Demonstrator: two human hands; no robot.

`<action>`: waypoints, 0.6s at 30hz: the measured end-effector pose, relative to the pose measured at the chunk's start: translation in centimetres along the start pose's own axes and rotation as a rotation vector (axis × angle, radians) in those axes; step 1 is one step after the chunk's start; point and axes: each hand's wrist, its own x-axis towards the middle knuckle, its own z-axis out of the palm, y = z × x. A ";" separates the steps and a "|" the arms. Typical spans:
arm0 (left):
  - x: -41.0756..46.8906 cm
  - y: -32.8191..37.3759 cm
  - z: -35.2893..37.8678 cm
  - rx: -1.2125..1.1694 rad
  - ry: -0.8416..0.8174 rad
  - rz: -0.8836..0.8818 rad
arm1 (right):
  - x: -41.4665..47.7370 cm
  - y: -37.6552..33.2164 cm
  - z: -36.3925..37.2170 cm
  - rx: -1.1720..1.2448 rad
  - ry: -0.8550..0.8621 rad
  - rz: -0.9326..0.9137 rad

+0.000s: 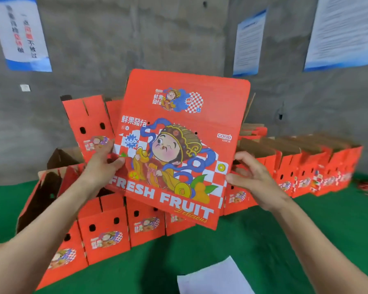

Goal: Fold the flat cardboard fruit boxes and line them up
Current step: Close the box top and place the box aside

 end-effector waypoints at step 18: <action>15.6 0.6 31.6 0.213 -0.667 0.126 | 12.4 9.1 -12.2 -0.572 0.872 0.086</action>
